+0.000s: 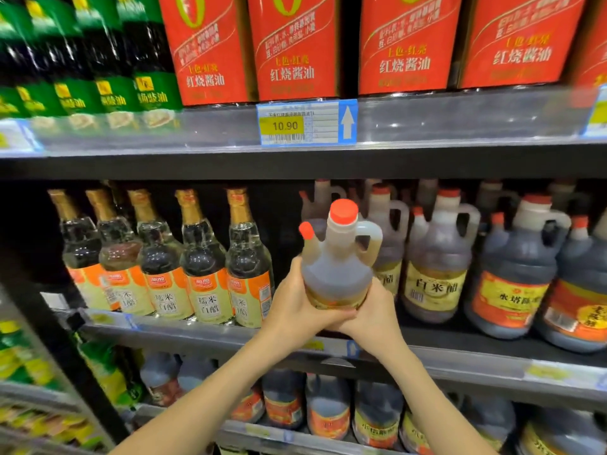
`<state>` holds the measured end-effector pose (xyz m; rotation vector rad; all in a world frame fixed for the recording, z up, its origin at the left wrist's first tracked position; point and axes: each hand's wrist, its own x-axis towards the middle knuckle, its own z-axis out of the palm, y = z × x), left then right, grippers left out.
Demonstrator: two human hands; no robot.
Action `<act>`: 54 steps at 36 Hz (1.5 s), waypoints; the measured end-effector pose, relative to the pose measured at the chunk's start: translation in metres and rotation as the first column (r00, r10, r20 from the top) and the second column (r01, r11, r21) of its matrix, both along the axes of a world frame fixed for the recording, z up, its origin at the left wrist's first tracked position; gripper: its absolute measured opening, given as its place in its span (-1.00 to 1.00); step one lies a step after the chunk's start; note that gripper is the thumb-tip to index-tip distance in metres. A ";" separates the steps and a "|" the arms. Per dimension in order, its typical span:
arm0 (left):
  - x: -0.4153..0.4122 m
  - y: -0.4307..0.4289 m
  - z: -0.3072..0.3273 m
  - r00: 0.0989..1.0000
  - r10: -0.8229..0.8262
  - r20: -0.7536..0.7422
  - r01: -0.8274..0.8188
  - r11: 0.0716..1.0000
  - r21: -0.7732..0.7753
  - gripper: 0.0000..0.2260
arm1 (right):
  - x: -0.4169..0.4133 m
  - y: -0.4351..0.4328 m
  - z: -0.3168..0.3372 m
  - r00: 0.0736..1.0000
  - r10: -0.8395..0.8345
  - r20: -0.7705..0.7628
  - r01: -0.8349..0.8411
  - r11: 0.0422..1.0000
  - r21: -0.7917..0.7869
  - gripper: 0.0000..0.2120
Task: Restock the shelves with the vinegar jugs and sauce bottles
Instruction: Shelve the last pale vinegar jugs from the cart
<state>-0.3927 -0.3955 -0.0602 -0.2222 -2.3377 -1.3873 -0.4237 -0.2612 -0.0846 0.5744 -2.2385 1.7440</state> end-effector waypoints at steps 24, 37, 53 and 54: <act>-0.036 -0.009 -0.028 0.988 0.026 0.154 -0.033 0.999 0.042 -0.10 | -0.028 -0.006 0.004 0.997 0.076 -0.010 -0.062 0.879 0.474 -0.48; -0.004 -0.031 -0.038 0.996 -0.079 0.047 0.089 0.956 -0.281 -0.03 | -0.011 0.023 0.003 0.998 -0.064 0.016 0.052 0.920 0.389 -0.36; -0.013 -0.024 -0.048 0.997 0.023 -0.073 -0.050 0.922 -0.383 -0.05 | -0.021 0.003 0.004 0.988 -0.144 -0.050 0.146 0.799 0.584 -0.52; -0.015 -0.024 -0.047 0.997 0.027 -0.071 -0.052 0.921 -0.387 -0.05 | -0.021 0.001 0.007 0.987 -0.151 -0.055 0.152 0.770 0.619 -0.55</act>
